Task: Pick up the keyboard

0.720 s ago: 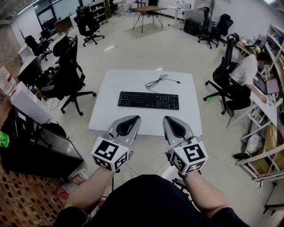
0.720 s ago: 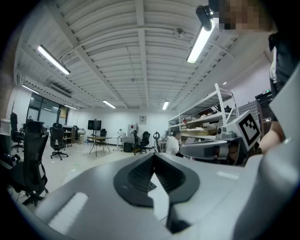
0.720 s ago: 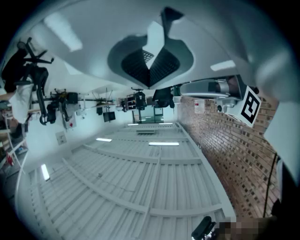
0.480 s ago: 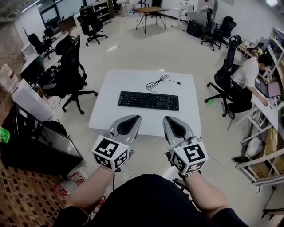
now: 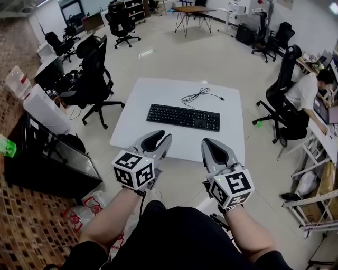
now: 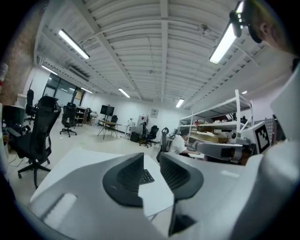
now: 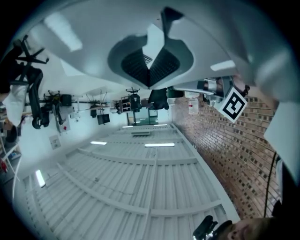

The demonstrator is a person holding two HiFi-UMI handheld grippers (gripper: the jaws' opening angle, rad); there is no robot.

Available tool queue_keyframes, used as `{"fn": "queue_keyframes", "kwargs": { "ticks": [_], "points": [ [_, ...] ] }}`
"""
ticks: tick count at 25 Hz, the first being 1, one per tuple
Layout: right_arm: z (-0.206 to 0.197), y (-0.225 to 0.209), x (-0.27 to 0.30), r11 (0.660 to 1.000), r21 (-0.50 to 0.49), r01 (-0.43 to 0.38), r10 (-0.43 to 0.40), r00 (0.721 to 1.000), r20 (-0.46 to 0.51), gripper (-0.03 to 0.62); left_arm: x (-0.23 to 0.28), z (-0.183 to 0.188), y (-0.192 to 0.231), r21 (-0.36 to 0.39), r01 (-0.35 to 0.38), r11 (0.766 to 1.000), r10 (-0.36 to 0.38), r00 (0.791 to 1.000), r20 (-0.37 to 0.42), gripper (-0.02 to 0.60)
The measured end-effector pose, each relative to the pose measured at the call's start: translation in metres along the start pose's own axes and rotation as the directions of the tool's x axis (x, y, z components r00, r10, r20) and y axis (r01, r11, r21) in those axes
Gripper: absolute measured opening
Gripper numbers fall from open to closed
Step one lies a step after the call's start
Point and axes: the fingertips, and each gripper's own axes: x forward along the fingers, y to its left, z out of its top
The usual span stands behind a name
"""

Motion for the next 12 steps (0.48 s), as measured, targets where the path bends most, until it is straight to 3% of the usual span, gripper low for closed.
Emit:
{"fn": "queue_keyframes", "kwargs": {
  "ticks": [6, 12],
  "points": [
    [-0.011, -0.01, 0.027, 1.0, 0.011, 0.006, -0.006, 1.0, -0.029, 0.002, 0.018, -0.01, 0.072, -0.118, -0.075, 0.99, 0.071, 0.997, -0.039, 0.132],
    [-0.025, -0.03, 0.068, 0.998, 0.026, 0.051, -0.049, 0.995, -0.088, 0.002, 0.052, -0.031, 0.157, -0.223, -0.137, 0.965, 0.112, 0.986, -0.124, 0.141]
  ]
}}
